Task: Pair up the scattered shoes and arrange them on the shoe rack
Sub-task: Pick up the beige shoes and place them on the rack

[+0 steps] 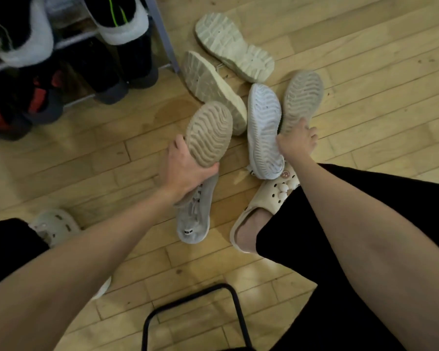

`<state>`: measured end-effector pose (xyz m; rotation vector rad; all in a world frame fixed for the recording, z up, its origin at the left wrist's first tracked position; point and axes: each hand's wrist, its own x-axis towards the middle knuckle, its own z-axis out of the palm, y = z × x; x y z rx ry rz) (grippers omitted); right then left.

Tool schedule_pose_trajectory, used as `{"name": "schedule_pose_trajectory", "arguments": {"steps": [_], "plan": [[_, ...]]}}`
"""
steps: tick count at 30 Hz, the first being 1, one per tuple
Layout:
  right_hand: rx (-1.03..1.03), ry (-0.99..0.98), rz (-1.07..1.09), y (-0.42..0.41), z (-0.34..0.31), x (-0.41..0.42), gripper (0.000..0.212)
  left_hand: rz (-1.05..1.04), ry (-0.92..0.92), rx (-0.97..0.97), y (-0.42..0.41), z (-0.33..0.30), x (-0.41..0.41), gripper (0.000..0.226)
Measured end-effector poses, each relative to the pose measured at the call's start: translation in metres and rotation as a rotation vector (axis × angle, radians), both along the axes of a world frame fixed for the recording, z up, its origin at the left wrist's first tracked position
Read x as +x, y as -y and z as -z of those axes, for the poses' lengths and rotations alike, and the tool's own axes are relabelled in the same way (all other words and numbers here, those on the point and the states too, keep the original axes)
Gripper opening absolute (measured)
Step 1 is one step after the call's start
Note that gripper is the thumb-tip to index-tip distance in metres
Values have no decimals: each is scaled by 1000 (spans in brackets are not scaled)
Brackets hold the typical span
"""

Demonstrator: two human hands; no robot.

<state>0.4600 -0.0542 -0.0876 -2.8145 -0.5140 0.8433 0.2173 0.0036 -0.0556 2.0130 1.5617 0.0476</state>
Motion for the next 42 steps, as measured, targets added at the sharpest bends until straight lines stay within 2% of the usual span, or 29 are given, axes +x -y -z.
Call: {"name": "schedule_pose_trajectory", "arguments": {"steps": [3, 6, 9, 15, 17, 20, 22, 26, 27, 30, 33, 35, 36, 37, 39, 42], "plan": [[44, -60, 92, -1, 2, 5, 69, -50, -20, -75, 3, 9, 5, 90], [70, -98, 82, 0, 3, 8, 74, -80, -74, -133, 7, 21, 7, 95], [99, -125, 98, 5, 2, 11, 83, -85, -135, -181, 13, 27, 8, 92], [151, -227, 223, 7, -2, 15, 89, 20, -285, -202, 18, 25, 1, 97], [64, -114, 208, 3, -10, 14, 93, -24, -280, -230, 17, 22, -5, 96], [-82, 171, 77, -8, -27, 6, 91, -84, -224, -245, 15, 13, -11, 94], [-31, 238, 53, -15, -42, -4, 85, -151, -180, -234, 16, 6, -14, 94], [149, 218, 32, -30, -79, -39, 88, -315, -102, -215, 16, -13, -24, 101], [188, 191, 8, -32, -90, -51, 88, -362, -69, -248, 15, -20, -30, 100], [276, 8, -65, -36, -115, -81, 87, -490, 107, -373, 13, -47, -50, 72], [351, -267, -103, -32, -140, -105, 82, -654, 289, -404, 9, -77, -71, 72], [442, -441, -122, -25, -155, -120, 58, -762, 396, -408, 4, -95, -83, 83], [478, -525, -118, -21, -161, -128, 43, -793, 433, -418, 2, -105, -89, 84], [489, -606, -111, -18, -169, -135, 40, -803, 451, -429, 0, -115, -97, 80], [483, -730, -110, -14, -185, -147, 53, -797, 525, -458, -6, -134, -113, 69], [488, -796, -184, -16, -219, -176, 65, -831, 783, -593, -13, -166, -146, 61]]}}
